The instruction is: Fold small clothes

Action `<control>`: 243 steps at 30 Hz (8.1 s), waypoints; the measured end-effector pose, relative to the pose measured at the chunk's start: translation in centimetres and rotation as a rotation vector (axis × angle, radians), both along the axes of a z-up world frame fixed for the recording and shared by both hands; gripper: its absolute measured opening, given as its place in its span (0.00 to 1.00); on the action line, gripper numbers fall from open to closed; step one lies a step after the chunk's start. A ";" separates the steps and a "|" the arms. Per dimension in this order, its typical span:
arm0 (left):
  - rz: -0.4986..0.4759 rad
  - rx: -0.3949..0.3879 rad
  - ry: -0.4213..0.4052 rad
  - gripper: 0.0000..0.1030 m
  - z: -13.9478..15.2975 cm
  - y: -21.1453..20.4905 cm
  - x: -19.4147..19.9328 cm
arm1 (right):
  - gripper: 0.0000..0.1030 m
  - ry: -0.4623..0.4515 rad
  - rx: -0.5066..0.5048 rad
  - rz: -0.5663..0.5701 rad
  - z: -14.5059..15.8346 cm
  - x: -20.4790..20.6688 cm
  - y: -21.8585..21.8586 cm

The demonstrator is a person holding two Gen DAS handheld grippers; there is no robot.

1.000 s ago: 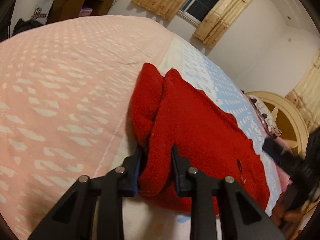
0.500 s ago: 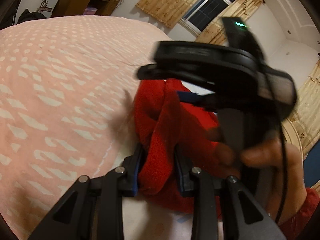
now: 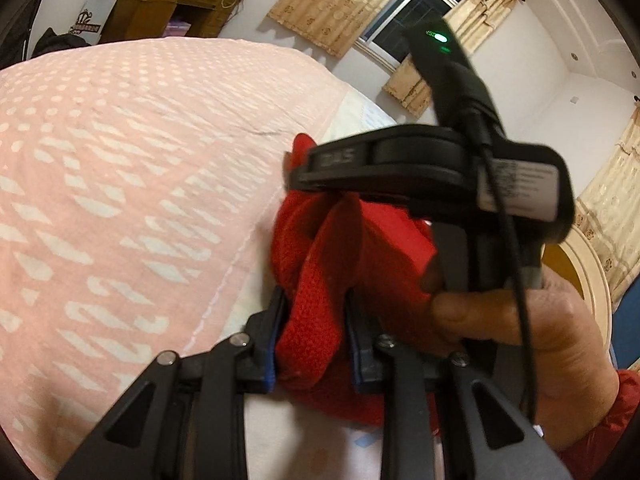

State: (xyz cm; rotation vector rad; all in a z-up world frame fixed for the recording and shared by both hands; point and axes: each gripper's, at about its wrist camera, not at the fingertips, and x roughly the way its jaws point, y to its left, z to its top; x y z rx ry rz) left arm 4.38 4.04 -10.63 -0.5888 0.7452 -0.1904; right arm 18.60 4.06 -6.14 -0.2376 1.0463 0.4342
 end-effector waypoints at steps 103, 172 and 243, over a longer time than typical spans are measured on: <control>-0.370 0.259 -0.027 0.85 8.6 -5.4 -0.5 | 0.48 -0.126 0.731 -0.577 7.3 -23.9 -35.4; -0.336 0.499 0.006 0.33 7.4 -12.6 2.8 | 0.40 -0.236 0.462 -0.618 3.0 -20.8 -28.0; 0.164 0.671 0.153 0.71 3.4 14.9 -0.3 | 0.51 -0.045 0.250 -0.176 -2.3 -15.5 4.3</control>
